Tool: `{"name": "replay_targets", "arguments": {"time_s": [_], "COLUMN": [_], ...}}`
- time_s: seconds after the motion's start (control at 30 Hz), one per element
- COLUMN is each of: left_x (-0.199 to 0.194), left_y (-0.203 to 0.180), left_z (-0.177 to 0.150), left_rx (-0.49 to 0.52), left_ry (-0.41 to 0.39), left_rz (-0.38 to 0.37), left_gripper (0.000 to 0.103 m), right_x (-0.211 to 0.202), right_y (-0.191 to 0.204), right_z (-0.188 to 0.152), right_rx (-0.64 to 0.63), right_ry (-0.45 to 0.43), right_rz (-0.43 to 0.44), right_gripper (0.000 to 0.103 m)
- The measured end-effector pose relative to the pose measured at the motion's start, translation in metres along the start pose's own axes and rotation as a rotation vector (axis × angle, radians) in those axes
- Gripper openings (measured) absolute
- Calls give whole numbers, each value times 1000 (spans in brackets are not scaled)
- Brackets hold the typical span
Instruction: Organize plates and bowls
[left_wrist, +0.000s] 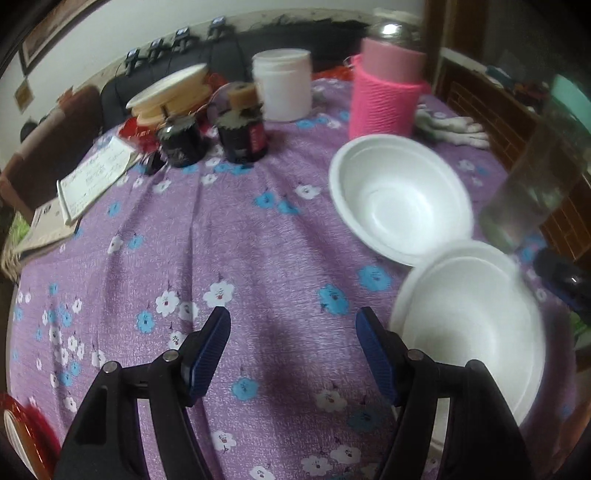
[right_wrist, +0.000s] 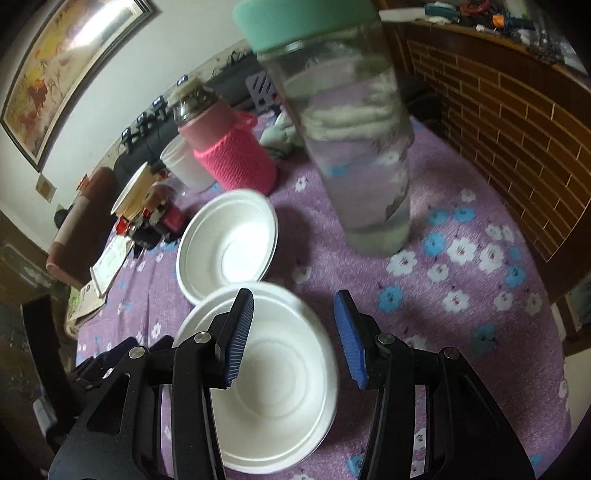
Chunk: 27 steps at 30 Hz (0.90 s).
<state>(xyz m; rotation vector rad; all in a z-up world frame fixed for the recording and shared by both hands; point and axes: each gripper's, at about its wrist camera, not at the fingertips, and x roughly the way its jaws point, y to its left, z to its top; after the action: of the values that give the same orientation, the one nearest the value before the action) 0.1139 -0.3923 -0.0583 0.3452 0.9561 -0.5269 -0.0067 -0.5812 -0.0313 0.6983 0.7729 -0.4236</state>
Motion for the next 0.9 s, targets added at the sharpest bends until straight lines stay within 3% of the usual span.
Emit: {"name": "replay_targets", "arguments": {"time_s": [0.2,0.67,0.9], "left_x": [-9,-12,-17], "left_y": [-8,-6,-5], "left_z": [-4,-4,-3], "left_rx": [50,44,41], "left_ry": [-67,-84,-113], "left_rz": [13,-1,-8], "left_gripper": [71,71,71], "right_x": [4,26,36], "right_y": [-2,1,7], "right_z": [-4,-9,-17], "right_rx": [35,-27,-56], "right_ry": [-30,165,196], "right_rz": [4,-69,-64], "right_gripper": [45,45,45]}}
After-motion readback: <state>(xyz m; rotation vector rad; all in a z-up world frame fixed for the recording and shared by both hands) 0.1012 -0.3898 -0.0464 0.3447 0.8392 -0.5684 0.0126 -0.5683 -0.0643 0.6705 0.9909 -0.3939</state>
